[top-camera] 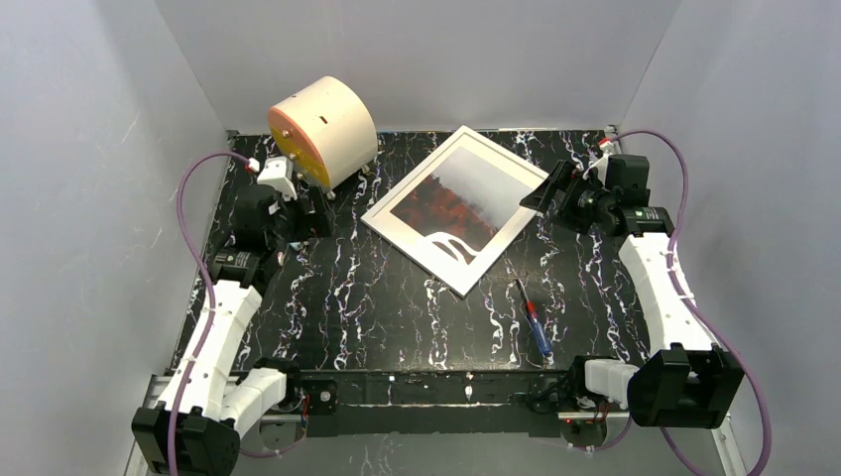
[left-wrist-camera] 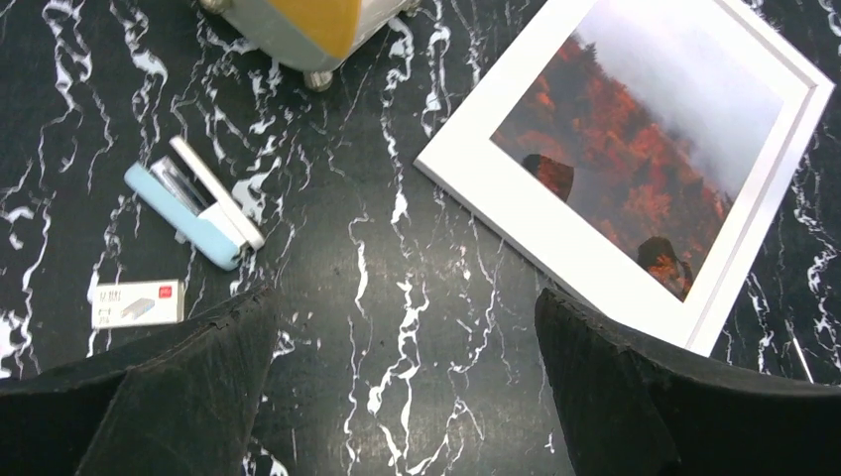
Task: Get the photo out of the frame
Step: Move the screwdriver to the center of the board.
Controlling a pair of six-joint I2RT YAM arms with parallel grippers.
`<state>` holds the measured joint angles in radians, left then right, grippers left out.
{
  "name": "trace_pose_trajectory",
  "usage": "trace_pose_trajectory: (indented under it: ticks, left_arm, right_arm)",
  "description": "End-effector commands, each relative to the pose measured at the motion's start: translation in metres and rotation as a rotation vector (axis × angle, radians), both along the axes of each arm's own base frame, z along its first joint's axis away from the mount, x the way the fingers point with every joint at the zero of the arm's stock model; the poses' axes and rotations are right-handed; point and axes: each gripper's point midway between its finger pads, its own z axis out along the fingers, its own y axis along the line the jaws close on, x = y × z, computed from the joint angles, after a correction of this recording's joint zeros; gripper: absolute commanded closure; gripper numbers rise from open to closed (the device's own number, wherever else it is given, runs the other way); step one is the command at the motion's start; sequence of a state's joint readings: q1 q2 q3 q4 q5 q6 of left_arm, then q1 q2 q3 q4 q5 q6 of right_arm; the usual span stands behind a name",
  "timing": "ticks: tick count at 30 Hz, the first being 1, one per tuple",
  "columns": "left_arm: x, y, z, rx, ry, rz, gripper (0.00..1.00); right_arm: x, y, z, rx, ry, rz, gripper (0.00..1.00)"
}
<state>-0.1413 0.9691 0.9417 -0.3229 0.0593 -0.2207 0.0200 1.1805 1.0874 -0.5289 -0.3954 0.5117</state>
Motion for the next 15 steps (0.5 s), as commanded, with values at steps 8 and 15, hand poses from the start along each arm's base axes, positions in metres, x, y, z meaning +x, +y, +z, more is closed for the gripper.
trace_pose_trajectory:
  ticks: [8, 15]
  left_arm:
    - [-0.022, -0.008, -0.007, -0.060, 0.022, -0.028, 0.01]
    - [-0.021, -0.012, -0.059, -0.064, 0.133, -0.033, 0.01]
  right_arm:
    - [-0.013, 0.029, -0.022, 0.098, 0.050, 0.161, 0.00]
    - [-0.046, 0.039, -0.059, -0.032, 0.176, 0.190, 0.00]
